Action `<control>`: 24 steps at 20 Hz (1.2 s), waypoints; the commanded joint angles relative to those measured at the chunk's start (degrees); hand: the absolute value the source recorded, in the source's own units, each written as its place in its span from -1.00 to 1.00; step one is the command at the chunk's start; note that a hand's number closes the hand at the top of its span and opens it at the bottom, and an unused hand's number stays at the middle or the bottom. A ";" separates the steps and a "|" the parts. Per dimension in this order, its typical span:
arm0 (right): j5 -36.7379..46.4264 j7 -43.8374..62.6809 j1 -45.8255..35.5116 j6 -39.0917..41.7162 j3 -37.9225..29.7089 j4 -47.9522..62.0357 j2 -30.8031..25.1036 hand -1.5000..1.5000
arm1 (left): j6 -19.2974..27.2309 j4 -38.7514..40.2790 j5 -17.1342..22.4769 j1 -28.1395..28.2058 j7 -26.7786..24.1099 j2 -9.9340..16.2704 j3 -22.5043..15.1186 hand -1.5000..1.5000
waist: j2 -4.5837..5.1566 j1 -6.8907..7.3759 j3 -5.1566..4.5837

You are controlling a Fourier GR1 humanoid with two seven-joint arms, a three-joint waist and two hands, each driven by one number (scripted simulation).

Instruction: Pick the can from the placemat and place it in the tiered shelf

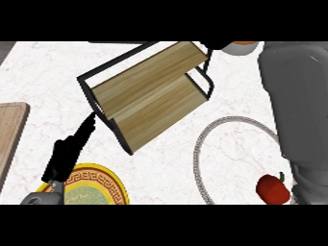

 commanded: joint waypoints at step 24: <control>-29.15 -10.99 -13.94 -13.72 -17.20 45.24 7.77 -1.00 | 0.00 2.45 -1.30 -2.38 -0.66 -1.58 -1.14 0.00 | 0.44 2.41 0.03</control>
